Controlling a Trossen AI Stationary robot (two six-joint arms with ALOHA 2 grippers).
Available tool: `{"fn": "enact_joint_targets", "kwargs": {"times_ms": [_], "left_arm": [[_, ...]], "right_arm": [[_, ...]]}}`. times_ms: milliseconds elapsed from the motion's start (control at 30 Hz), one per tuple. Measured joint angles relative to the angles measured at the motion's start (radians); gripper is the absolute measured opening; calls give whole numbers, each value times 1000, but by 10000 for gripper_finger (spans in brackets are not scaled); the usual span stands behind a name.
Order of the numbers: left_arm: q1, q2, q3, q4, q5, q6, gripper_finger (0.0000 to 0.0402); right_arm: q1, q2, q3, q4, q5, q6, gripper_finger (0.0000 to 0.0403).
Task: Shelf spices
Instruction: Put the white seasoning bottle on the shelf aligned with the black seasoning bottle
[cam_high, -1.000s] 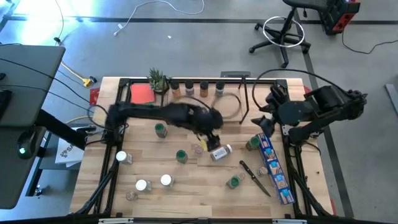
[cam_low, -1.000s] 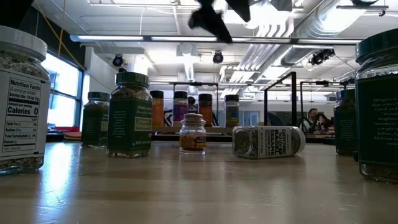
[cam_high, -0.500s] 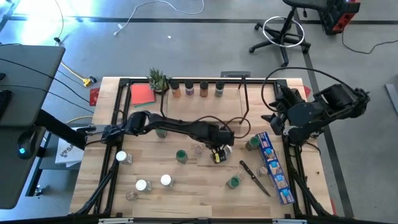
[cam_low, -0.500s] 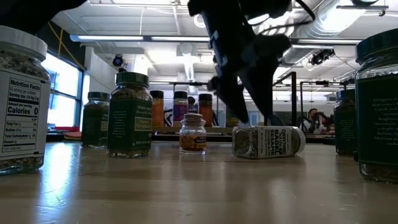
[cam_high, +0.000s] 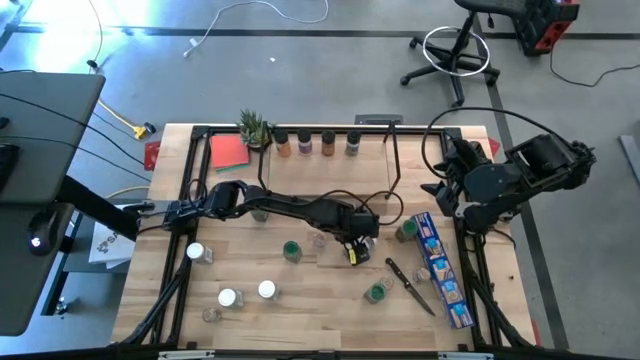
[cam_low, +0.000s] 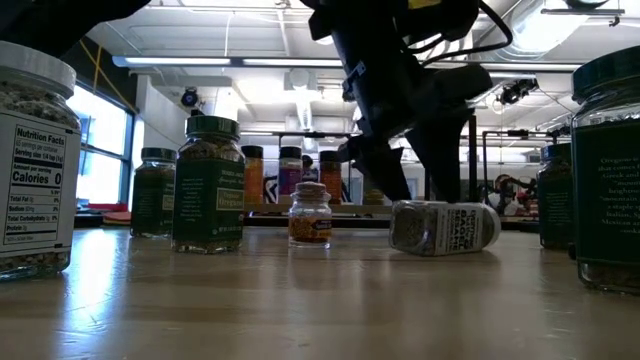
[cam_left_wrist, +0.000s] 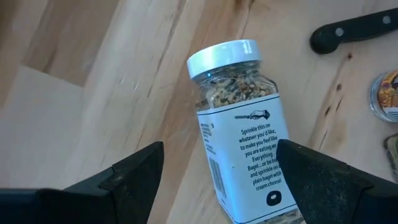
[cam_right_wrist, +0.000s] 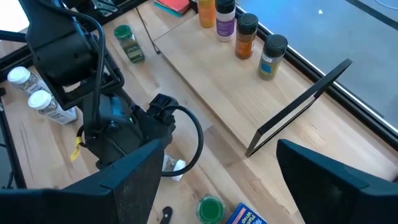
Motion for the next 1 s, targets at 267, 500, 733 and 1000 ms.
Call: {"fn": "enact_joint_targets", "kwargs": {"times_ms": [267,500,733,1000], "left_arm": [[-8,-72,-3,-16,-56,-17,310],[-42,-29,-3,6,-87,33,310],[-39,51,-3,0,-49,45,310],[-26,51,-3,13,8,44,195]], "right_arm": [[0,0,0,0,-1,10,306],[0,0,0,0,-11,15,306],[0,0,0,0,-33,31,306],[94,2,-4,14,-20,74,306]]}}
